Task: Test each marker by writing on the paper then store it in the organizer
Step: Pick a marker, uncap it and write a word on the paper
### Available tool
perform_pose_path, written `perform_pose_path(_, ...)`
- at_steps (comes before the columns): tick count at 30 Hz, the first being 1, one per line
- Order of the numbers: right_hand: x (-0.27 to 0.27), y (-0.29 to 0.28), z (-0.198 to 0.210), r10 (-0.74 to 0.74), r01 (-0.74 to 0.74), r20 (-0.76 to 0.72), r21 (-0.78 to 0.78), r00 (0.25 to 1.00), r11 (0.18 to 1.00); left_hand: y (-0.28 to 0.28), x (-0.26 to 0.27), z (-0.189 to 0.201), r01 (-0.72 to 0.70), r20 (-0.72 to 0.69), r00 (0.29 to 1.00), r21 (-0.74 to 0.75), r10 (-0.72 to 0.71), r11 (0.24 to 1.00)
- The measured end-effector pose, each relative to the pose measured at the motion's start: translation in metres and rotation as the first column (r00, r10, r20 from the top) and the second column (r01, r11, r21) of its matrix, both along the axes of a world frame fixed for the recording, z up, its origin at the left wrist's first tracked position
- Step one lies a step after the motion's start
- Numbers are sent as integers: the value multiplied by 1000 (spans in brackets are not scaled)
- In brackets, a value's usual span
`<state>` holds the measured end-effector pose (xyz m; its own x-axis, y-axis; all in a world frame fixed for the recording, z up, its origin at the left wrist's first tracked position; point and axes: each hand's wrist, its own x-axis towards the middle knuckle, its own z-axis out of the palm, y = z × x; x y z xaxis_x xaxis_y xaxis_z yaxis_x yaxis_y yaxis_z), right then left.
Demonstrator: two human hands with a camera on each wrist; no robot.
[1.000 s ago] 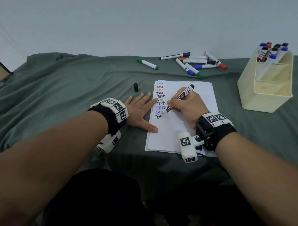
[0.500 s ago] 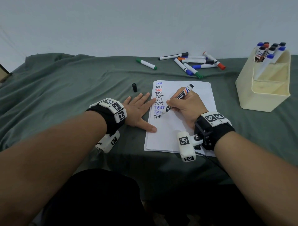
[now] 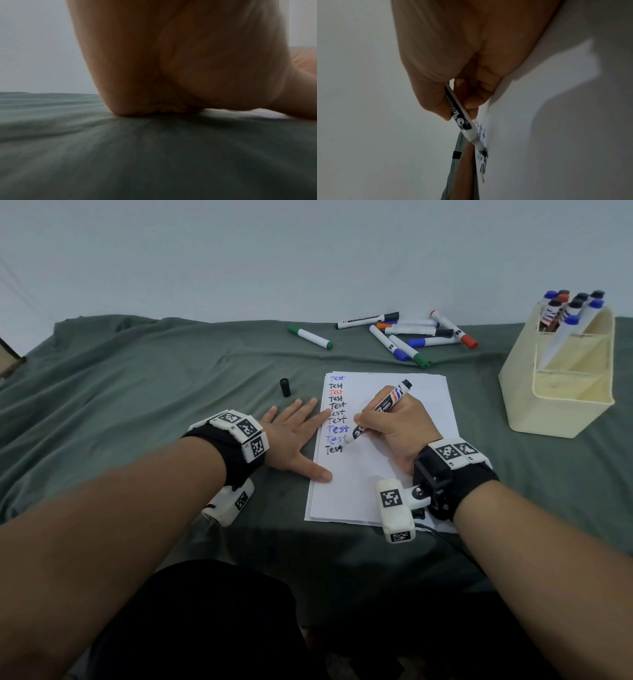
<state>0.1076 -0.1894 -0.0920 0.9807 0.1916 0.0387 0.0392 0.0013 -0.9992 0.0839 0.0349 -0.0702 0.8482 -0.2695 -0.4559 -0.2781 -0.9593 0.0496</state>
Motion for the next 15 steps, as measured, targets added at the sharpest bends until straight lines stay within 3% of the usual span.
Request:
perform_pose_path(4,2,0,-2,-40,40,-17,40,999,998,1,1,-1,0,3,1000,-8,0,1000)
perform_pose_path(10,3,-1,3,-3,71,-160,417,987,906,3,2,-4,3,9,1000,-25,-2,1000)
perform_pose_path(15,2,-3,3,-28,120,-202,462,979,879,4,1,1,-3,71,997,-65,7,998)
